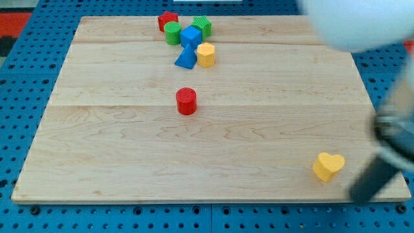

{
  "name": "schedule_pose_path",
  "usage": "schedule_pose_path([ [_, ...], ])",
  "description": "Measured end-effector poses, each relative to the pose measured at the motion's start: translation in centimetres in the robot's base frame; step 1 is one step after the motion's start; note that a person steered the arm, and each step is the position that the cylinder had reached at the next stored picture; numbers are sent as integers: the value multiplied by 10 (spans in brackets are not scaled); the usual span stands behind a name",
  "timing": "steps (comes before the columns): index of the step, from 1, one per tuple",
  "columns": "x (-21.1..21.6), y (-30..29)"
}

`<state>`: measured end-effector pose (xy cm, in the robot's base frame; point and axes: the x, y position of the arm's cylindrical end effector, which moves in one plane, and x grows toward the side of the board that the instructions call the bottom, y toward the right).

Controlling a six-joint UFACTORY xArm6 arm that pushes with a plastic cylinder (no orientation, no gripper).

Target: Push the yellow heart towards the red circle

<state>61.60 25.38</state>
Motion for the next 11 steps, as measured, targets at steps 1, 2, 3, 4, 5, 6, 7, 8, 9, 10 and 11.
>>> schedule_pose_path([
  [1,-22,15],
  [2,-26,-29],
  [3,-40,-90],
  [4,-44,-156],
  [5,-68,-147],
  [6,-49,-104],
  [7,-49,-50],
  [8,-80,-59],
  [9,-107,-116],
  [10,-75,-80],
  [11,-59,-82],
])
